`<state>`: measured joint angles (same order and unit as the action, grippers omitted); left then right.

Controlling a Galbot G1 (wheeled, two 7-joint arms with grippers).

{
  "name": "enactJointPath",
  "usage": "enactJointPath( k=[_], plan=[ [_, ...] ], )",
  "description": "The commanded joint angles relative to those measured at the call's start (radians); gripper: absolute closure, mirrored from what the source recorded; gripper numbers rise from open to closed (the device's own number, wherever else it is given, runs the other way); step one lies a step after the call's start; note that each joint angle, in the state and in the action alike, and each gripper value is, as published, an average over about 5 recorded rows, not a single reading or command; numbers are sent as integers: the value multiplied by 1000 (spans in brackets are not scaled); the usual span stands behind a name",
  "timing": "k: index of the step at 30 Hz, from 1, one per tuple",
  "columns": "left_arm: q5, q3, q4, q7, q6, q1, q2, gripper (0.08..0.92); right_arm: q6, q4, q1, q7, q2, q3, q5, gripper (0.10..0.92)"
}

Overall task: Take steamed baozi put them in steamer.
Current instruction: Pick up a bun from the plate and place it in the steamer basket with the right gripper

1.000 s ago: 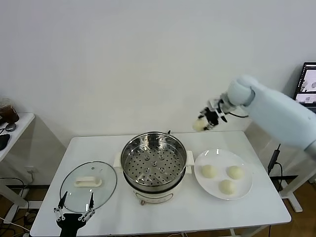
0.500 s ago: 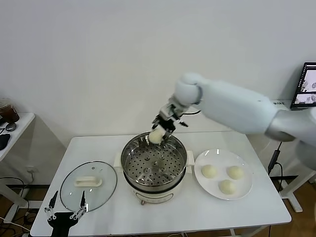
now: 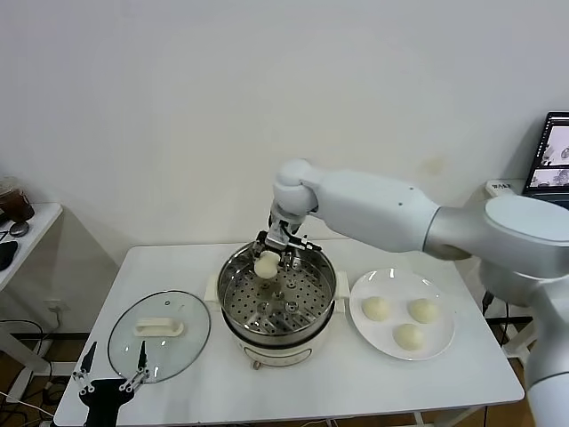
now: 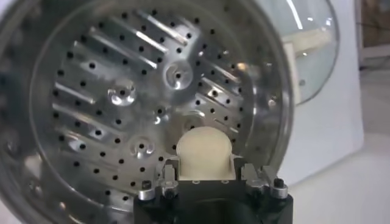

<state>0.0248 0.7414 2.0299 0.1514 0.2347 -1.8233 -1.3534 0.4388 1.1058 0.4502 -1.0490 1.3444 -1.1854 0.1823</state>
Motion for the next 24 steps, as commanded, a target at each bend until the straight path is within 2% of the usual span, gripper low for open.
enactJointPath(
  k=[1,11,14,17,20,24],
  plan=[
    [1,5,-1,-1,-1,0,0,177,160,-111,-62,60,42,22,177,499],
    [-1,3,-6,-1,-2,6,-1,177,196,-136,-96,108,38,57,217,490],
    [-2,3,-7,-1,-2,8,-2,177,191,-116,-85,109,24,60,191,461],
    [-2,3,-5,-1,-2,6,-2,177,143,-47,-45,78,-14,51,94,391],
    [-2,6,-1,-2,-3,4,0,177,28,59,23,38,-82,33,-34,306],
    [1,10,3,-2,-4,4,4,177,-258,225,128,4,-215,-1,-276,219]
  ],
)
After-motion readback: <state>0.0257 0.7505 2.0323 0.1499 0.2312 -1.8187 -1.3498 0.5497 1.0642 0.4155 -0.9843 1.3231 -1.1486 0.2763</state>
